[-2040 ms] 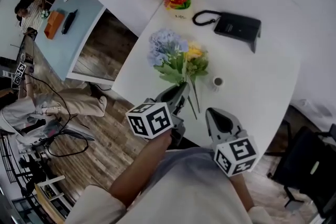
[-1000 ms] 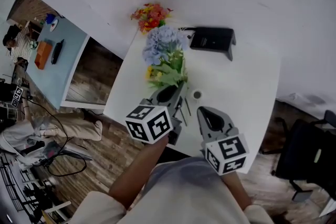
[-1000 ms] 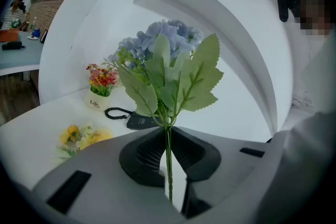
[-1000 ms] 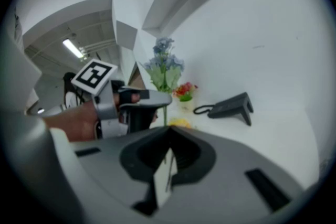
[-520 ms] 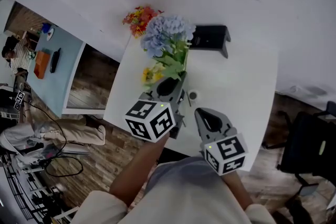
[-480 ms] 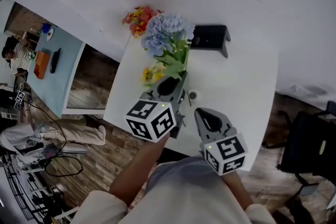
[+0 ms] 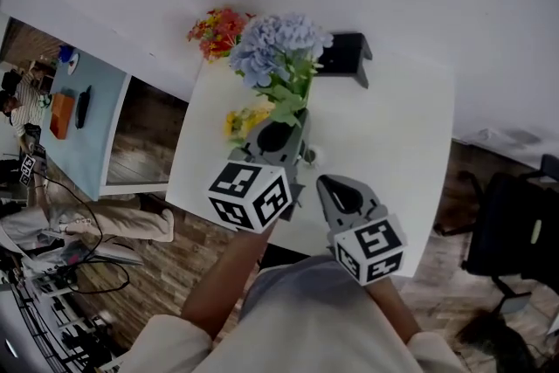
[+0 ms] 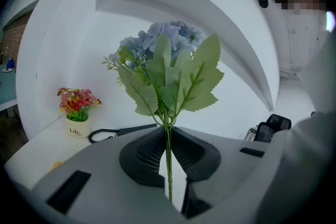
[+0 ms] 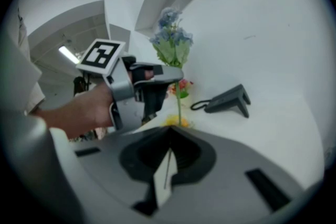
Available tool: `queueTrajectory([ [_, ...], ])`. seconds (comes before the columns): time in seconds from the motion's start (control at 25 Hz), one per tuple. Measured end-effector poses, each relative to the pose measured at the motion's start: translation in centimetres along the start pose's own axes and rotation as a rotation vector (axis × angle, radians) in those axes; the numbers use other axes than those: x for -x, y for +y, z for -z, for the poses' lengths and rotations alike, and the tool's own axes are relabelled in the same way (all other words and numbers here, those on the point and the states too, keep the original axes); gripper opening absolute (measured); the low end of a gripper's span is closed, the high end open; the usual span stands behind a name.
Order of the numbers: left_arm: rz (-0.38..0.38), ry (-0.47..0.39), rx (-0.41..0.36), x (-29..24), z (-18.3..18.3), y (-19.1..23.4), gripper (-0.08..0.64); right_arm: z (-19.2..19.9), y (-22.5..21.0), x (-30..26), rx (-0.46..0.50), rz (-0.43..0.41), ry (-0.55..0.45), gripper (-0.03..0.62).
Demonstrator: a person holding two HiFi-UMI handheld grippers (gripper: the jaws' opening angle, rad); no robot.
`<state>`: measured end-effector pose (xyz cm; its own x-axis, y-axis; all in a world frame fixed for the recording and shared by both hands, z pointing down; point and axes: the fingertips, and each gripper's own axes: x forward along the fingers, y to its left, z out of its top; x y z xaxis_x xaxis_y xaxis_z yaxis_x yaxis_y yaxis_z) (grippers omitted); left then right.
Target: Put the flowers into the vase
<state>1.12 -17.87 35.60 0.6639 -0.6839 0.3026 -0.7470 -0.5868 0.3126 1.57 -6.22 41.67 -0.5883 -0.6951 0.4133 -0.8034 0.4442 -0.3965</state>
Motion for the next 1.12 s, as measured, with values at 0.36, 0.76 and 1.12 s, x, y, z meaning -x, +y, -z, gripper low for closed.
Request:
queueTrajectory([
  [0.36, 0.012, -0.001, -0.029, -0.8, 0.6, 0.2, 0.043, -0.1, -0.5, -0.2, -0.017, 0.016, -0.008, 0.023],
  [0.76, 0.033, -0.025, -0.055, -1.0, -0.1, -0.3, 0.043, 0.1, -0.5, -0.2, -0.019, 0.014, -0.006, 0.023],
  [1.12, 0.039, 0.019, -0.118, -1.5, 1.6, 0.7, 0.043, -0.2, 0.0, -1.0, -0.02, 0.015, 0.005, 0.023],
])
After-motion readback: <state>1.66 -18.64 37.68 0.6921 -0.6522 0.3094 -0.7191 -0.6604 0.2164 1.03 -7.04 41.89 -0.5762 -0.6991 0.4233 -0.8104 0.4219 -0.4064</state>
